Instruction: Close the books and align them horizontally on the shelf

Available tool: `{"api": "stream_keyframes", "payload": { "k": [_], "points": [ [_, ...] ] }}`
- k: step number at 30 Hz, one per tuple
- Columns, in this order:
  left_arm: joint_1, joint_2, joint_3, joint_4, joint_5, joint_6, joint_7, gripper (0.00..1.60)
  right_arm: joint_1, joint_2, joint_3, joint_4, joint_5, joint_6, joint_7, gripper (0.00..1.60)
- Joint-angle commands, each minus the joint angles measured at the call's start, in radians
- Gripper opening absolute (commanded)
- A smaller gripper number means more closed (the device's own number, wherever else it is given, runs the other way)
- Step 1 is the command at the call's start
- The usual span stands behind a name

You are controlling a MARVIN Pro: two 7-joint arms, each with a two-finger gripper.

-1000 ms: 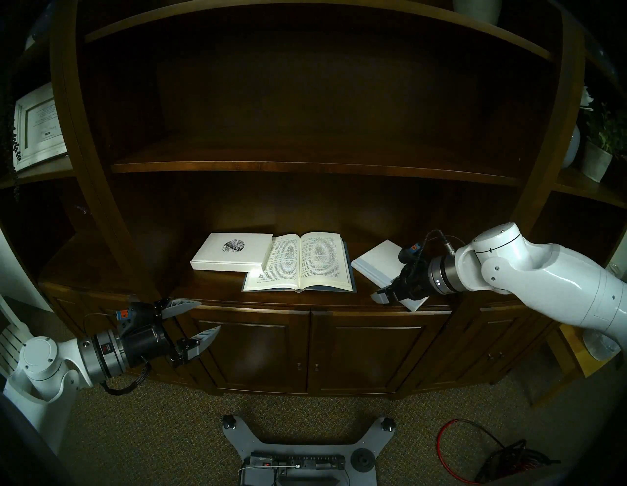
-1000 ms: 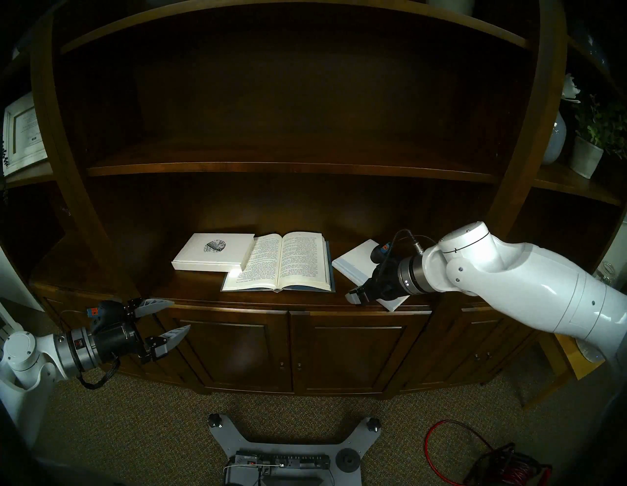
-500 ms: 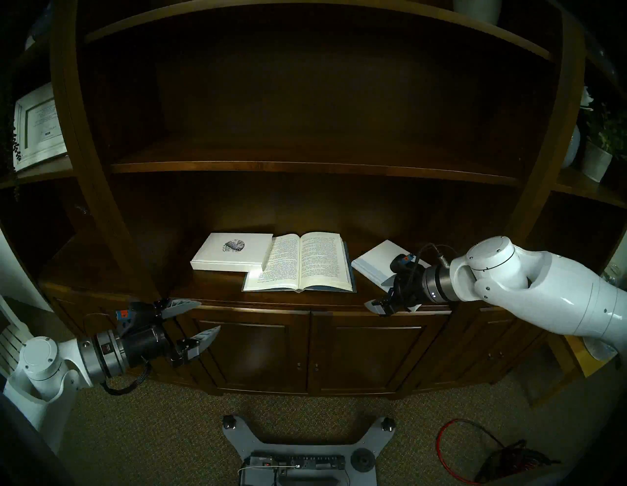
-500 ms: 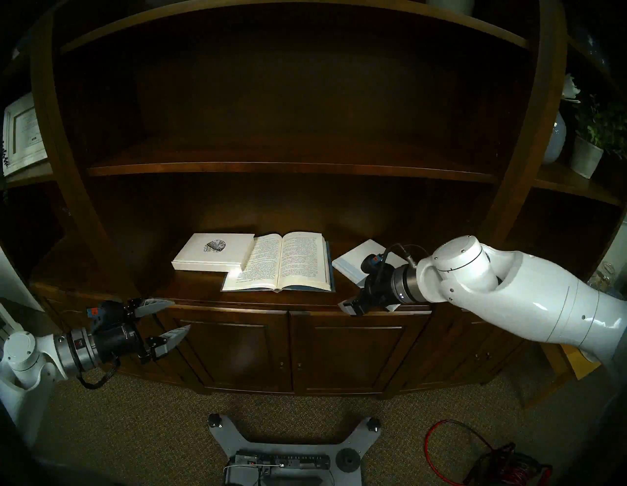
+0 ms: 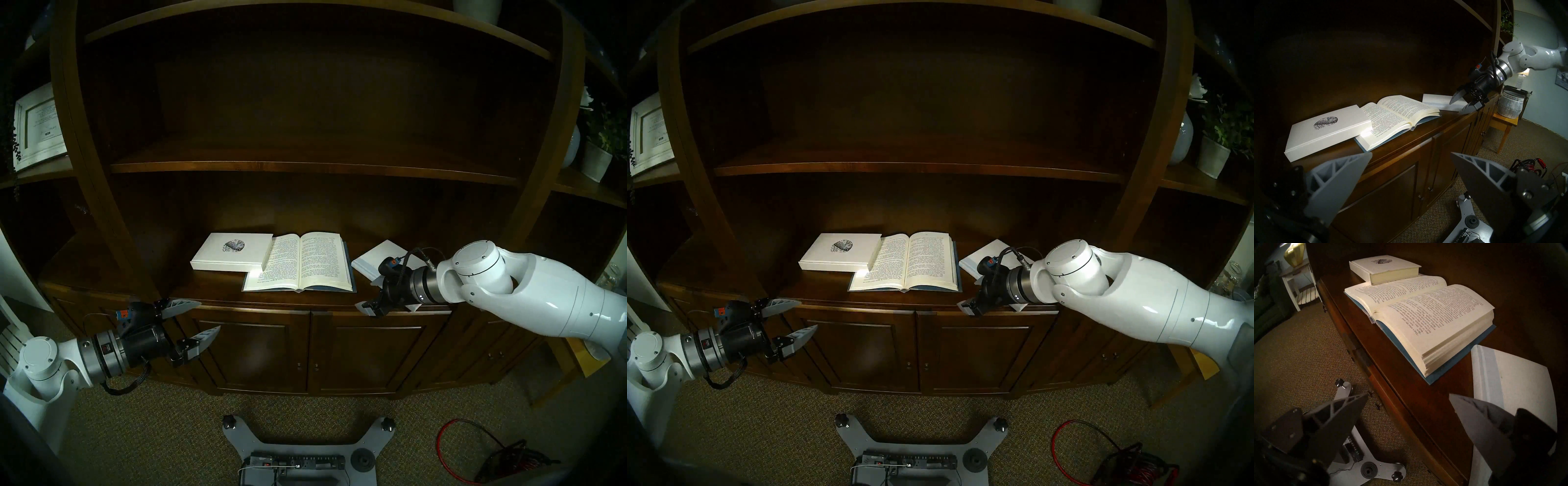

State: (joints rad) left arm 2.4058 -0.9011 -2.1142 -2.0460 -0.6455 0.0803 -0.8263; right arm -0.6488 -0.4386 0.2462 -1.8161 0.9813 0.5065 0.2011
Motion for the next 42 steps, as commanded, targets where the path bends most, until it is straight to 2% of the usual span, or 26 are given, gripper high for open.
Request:
{"api": "stream_keyframes", "payload": {
  "k": [1, 6, 11, 18, 21, 30, 42],
  "points": [
    [-0.008, -0.001, -0.010, -0.016, -0.007, -0.005, -0.002, 1.60, 0.047, -0.099, 0.030, 0.056, -0.006, -0.003, -0.005, 1.60],
    [-0.008, -0.001, -0.010, -0.016, -0.007, -0.005, -0.002, 1.60, 0.055, -0.148, 0.024, 0.099, -0.013, 0.005, 0.004, 1.60],
    [-0.007, -0.001, -0.010, -0.016, -0.008, -0.005, -0.002, 1.60, 0.058, -0.172, 0.014, 0.122, -0.023, 0.022, 0.010, 1.60],
    [-0.007, -0.001, -0.010, -0.017, -0.008, -0.005, -0.002, 1.60, 0.043, -0.103, 0.011, 0.072, -0.028, 0.028, 0.013, 1.60],
    [-0.007, -0.001, -0.010, -0.017, -0.008, -0.005, -0.002, 1.60, 0.027, -0.088, 0.007, 0.050, -0.045, 0.012, -0.019, 1.60],
    [-0.007, -0.001, -0.011, -0.017, -0.008, -0.005, -0.002, 1.60, -0.020, -0.079, -0.003, 0.015, -0.075, -0.047, -0.123, 1.60],
    [-0.007, -0.001, -0.010, -0.017, -0.008, -0.005, -0.002, 1.60, -0.022, -0.086, 0.003, 0.007, -0.073, -0.062, -0.150, 1.60]
  ]
}}
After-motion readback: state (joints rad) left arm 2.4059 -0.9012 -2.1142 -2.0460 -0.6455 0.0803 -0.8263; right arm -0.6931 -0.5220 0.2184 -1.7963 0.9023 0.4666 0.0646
